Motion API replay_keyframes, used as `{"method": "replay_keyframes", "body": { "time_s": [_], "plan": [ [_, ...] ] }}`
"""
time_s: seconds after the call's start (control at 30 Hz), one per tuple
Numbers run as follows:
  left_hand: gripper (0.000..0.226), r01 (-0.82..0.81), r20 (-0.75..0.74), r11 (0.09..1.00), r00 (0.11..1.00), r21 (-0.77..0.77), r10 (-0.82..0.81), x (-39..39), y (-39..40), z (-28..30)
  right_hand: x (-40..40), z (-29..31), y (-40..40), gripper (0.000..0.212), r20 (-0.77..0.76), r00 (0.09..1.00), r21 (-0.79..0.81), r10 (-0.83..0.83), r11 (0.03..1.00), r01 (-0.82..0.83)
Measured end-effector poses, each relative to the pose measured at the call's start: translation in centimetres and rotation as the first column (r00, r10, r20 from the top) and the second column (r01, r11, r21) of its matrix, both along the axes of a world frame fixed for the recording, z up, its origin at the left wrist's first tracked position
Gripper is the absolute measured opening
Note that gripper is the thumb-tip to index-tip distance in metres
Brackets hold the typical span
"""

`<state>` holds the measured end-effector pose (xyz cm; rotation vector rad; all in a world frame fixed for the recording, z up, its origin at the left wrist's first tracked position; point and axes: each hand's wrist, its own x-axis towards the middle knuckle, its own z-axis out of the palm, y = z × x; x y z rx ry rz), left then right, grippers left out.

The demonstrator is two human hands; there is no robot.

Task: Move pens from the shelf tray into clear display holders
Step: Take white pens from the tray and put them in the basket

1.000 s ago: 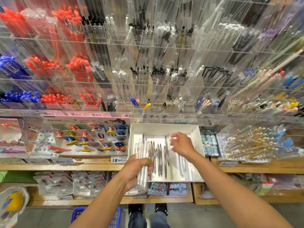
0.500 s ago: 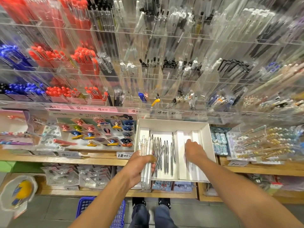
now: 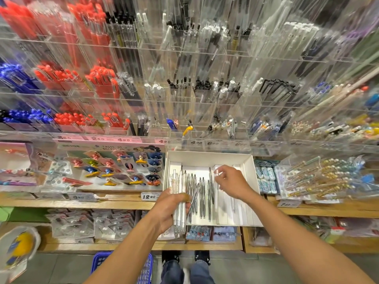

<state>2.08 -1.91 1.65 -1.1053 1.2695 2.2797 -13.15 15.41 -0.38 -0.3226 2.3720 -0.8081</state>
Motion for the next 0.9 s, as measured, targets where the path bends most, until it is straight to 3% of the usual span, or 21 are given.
{"method": "replay_keyframes", "body": {
  "time_s": [0.1, 0.2, 0.3, 0.47, 0.63, 0.7, 0.77, 0.83, 0.9],
  "plan": [
    [0.117, -0.011, 0.000, 1.000, 1.000, 0.006, 0.011, -0.1, 0.3, 0.4, 1.1, 2.7, -1.5, 0.009, 0.300, 0.954, -0.292, 0.023, 0.954, 0.068],
    [0.095, -0.008, -0.018, 1.000, 1.000, 0.013, 0.008, -0.3, 0.5, 0.5, 2.2, 3.8, -2.9, 0.013, 0.428, 0.903, -0.411, 0.038, 0.898, 0.157],
    [0.068, 0.031, -0.058, 0.999, 0.998, 0.016, -0.030, -0.2, 0.6, 0.9, 3.1, 4.0, -3.9, 0.020, 0.462, 0.885, -0.449, 0.051, 0.874, 0.184],
    [0.055, 0.032, -0.156, 0.997, 0.988, 0.076, -0.019, 0.0, 0.6, 1.0, 4.1, 3.7, -4.4, 0.019, 0.471, 0.882, -0.513, -0.006, 0.811, 0.280],
    [0.033, 0.023, -0.131, 0.995, 0.991, 0.097, -0.010, 0.3, 0.6, 0.7, 4.8, 3.4, -4.4, 0.016, 0.411, 0.912, -0.519, 0.008, 0.824, 0.226],
    [0.042, 0.030, -0.099, 0.997, 0.995, 0.075, -0.023, 0.4, 0.5, 0.7, 4.5, 3.3, -4.0, 0.019, 0.415, 0.910, -0.506, 0.024, 0.837, 0.209],
    [0.070, 0.007, -0.056, 0.994, 0.998, 0.105, -0.002, 0.3, 0.2, 0.7, 3.4, 2.9, -3.5, 0.020, 0.443, 0.896, -0.456, -0.016, 0.857, 0.241],
    [0.092, -0.033, -0.024, 0.988, 0.999, 0.149, 0.037, 0.3, -0.2, 0.3, 1.8, 1.9, -2.8, 0.018, 0.433, 0.891, -0.356, -0.138, 0.882, 0.310],
    [0.109, -0.052, -0.007, 0.985, 0.999, 0.163, 0.054, 0.3, -0.5, 0.2, 0.0, 0.3, -1.7, 0.017, 0.314, 0.909, -0.198, -0.273, 0.918, 0.343]
  ]
}}
